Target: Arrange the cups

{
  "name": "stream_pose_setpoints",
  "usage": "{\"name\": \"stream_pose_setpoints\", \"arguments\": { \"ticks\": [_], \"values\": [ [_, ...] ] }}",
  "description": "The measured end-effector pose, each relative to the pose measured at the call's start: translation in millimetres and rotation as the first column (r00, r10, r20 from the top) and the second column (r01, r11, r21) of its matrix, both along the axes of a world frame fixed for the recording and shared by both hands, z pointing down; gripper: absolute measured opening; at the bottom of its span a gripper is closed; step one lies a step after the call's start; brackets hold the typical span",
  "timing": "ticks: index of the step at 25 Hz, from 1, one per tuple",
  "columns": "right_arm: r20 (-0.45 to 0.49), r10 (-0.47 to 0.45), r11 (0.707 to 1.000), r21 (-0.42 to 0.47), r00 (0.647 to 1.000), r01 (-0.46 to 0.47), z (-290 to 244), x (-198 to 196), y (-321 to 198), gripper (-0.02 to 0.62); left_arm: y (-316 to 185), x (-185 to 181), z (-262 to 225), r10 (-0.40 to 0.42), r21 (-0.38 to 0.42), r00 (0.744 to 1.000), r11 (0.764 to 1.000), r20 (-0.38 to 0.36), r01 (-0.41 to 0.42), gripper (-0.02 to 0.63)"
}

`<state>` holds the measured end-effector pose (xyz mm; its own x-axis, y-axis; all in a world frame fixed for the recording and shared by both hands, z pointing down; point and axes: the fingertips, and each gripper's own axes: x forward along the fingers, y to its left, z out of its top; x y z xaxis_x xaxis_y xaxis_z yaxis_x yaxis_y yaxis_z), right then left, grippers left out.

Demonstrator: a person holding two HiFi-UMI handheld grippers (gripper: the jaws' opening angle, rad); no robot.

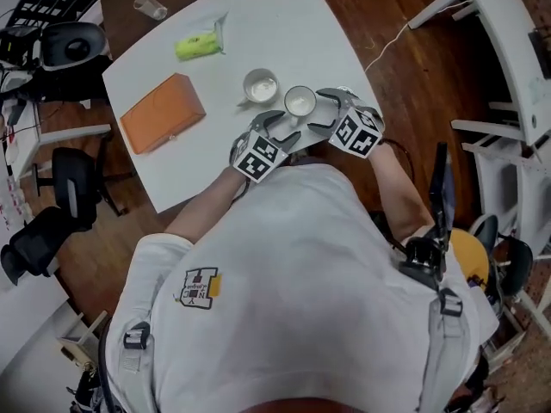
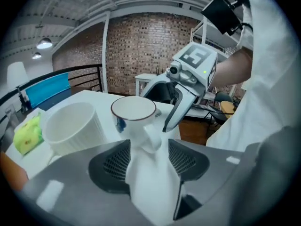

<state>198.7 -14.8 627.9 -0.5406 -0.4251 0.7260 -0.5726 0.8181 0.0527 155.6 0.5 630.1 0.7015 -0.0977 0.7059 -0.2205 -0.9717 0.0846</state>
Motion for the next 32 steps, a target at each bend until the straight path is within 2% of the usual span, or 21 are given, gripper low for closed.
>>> {"name": "stream_pose_setpoints", "arguments": {
  "ticks": [4,5,6,7,8,10,16,19,22,24,26,29,32],
  "values": [
    [-0.111,-0.15,0.989,-0.002,0.983,0.15,8,-7,-15,0.406,-15,11,6,-0.024,0.127,0.999,0.992,0.046,0.017,0.227],
    [-0.125,-0.162,0.987,0.001,0.979,0.163,8,-7,-18,0.404,-17,12,7,-0.029,0.144,0.998,0.989,0.052,0.021,0.225],
    [-0.126,-0.158,0.987,0.004,0.979,0.159,8,-7,-21,0.372,-17,12,8,-0.031,0.151,0.998,0.988,0.056,0.023,0.224],
    [-0.119,-0.144,0.989,0.006,0.982,0.146,7,-6,-23,0.329,-16,11,8,-0.026,0.155,0.998,0.988,0.063,0.016,0.222],
    [-0.109,-0.126,0.992,0.009,0.986,0.127,6,-5,-25,0.323,-15,11,8,-0.009,0.162,0.997,0.987,0.074,-0.003,0.206],
    [-0.096,-0.077,0.997,0.02,0.992,0.08,5,-4,-26,0.31,-12,11,9,0.04,0.185,0.994,0.981,0.102,-0.059,0.087],
    [-0.095,0.106,0.993,0.055,0.99,-0.101,1,-10,-14,0.295,-14,-4,13,0.102,0.201,0.985,0.971,0.137,-0.129,0.083],
    [-0.043,0.142,0.99,0.019,0.989,-0.141,3,-9,-11,0.295,-13,-4,12,0.148,0.199,0.979,0.964,0.137,-0.174,0.081],
    [0.048,0.137,0.989,-0.053,0.989,-0.135,-1,-6,-13,0.302,-12,-2,10,0.189,0.171,0.971,0.962,0.149,-0.214,0.083],
    [0.078,0.09,0.993,-0.078,0.993,-0.084,-4,-5,-16,0.399,-11,-3,10,0.214,0.155,0.964,0.959,0.16,-0.239,0.084],
    [0.051,-0.025,0.996,-0.083,0.998,0.029,-4,-7,-17,0.455,-12,-4,10,0.235,0.152,0.958,0.954,0.165,-0.26,0.086],
    [-0.022,-0.221,0.971,-0.101,0.975,0.218,0,-17,-18,0.476,-13,-5,10,0.252,0.154,0.954,0.948,0.162,-0.277,0.086],
    [-0.065,-0.319,0.945,-0.102,0.945,0.312,5,-30,-24,0.474,-13,-5,11,0.258,0.151,0.953,0.948,0.158,-0.282,0.086]
  ]
}}
